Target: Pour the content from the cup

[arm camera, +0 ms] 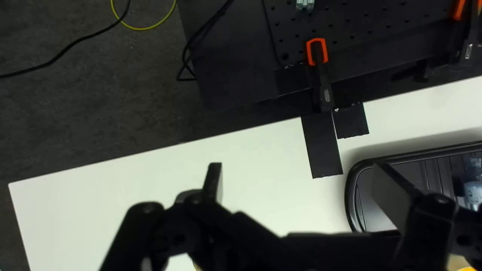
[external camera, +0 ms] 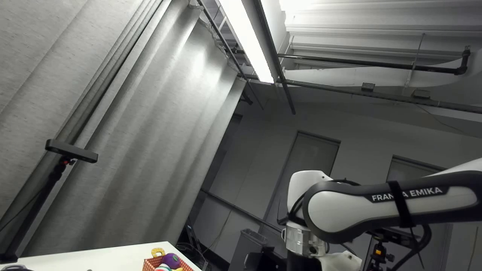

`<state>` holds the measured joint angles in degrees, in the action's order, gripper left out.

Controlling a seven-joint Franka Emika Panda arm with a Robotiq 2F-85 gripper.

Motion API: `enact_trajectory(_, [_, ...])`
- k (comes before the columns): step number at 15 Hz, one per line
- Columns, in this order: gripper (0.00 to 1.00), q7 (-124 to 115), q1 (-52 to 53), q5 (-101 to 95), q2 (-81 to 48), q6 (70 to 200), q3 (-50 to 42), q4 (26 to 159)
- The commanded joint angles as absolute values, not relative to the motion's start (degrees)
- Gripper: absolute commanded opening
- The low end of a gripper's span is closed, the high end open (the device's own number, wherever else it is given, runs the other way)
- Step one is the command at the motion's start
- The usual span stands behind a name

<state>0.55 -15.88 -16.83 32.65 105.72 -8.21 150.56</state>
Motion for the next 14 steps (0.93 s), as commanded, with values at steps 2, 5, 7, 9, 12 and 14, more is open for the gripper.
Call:
enact_trajectory(2, [1.00,-0.1,-14.5,-17.3,32.1,106.9,-8.4,150.3])
enact_trajectory(5, [1.00,-0.3,-13.3,-17.2,30.7,109.9,-7.7,150.2])
enact_trajectory(7, [1.00,0.0,-12.1,-16.5,29.7,112.7,-7.3,150.4])
enact_trajectory(9, [1.00,0.1,-10.6,-15.7,28.6,115.6,-6.5,150.6])
enact_trajectory(12, [1.00,0.3,-7.7,-13.9,26.6,119.6,-4.9,150.4])
enact_trajectory(14, [1.00,0.5,-5.7,-12.5,24.6,122.2,-3.6,149.8])
